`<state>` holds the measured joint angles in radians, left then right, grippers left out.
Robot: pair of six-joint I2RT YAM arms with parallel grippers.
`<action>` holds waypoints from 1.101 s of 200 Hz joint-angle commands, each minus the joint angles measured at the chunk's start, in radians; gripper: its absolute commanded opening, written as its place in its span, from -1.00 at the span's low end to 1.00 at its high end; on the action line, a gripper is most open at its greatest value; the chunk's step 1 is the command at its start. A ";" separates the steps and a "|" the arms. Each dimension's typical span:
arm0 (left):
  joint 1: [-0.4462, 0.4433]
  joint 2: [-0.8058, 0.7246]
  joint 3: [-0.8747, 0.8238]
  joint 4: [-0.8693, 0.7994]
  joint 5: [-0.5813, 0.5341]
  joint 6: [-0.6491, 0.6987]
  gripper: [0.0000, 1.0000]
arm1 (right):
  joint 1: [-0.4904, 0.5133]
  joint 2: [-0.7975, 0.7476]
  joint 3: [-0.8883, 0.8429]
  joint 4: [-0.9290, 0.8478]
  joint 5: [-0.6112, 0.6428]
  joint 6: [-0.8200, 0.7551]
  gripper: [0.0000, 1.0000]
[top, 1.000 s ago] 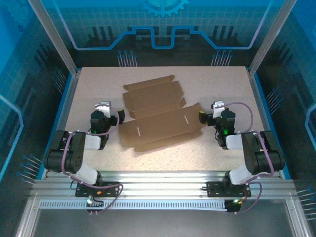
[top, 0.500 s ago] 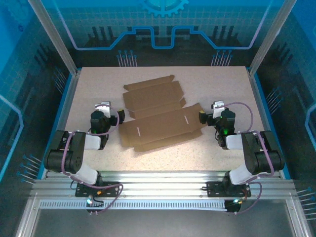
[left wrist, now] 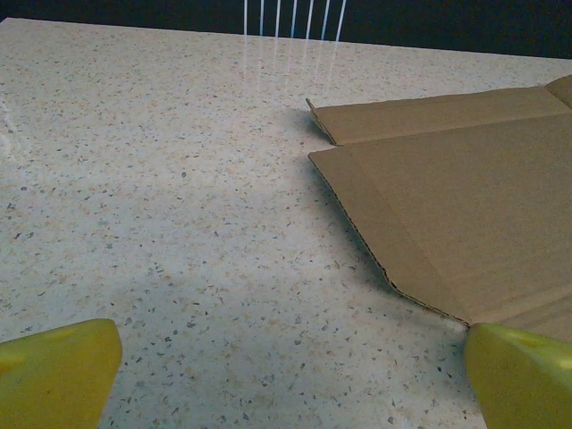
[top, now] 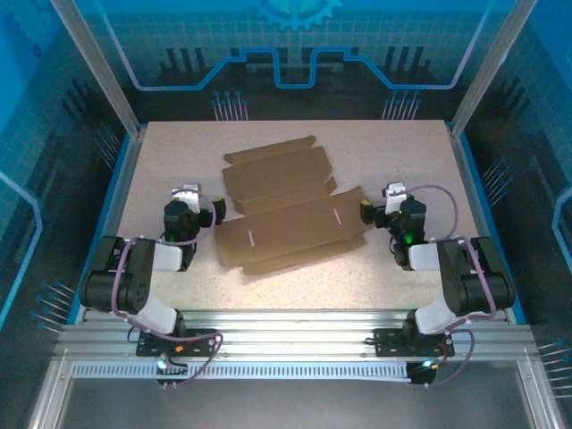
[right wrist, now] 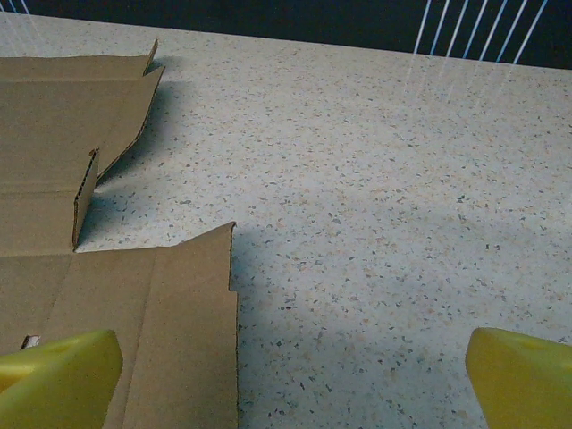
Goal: Fold the paper box
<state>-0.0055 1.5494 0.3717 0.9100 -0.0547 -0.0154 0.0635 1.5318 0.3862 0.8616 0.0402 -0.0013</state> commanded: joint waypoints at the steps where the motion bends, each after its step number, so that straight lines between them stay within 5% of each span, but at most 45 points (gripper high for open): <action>1: 0.009 0.002 0.016 0.000 0.019 0.019 0.99 | -0.009 0.005 0.017 0.010 -0.010 -0.011 1.00; 170: -0.005 -0.065 -0.005 -0.015 -0.006 0.030 0.99 | -0.004 -0.076 -0.006 -0.010 -0.018 -0.021 1.00; 220: -0.091 -0.301 0.168 -0.569 -0.076 -0.054 0.99 | 0.092 -0.353 0.130 -0.514 0.068 0.086 1.00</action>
<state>-0.0391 1.3590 0.4141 0.6743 -0.0921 -0.0086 0.0933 1.3022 0.4210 0.6415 0.0723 0.0059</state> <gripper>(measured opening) 0.994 0.999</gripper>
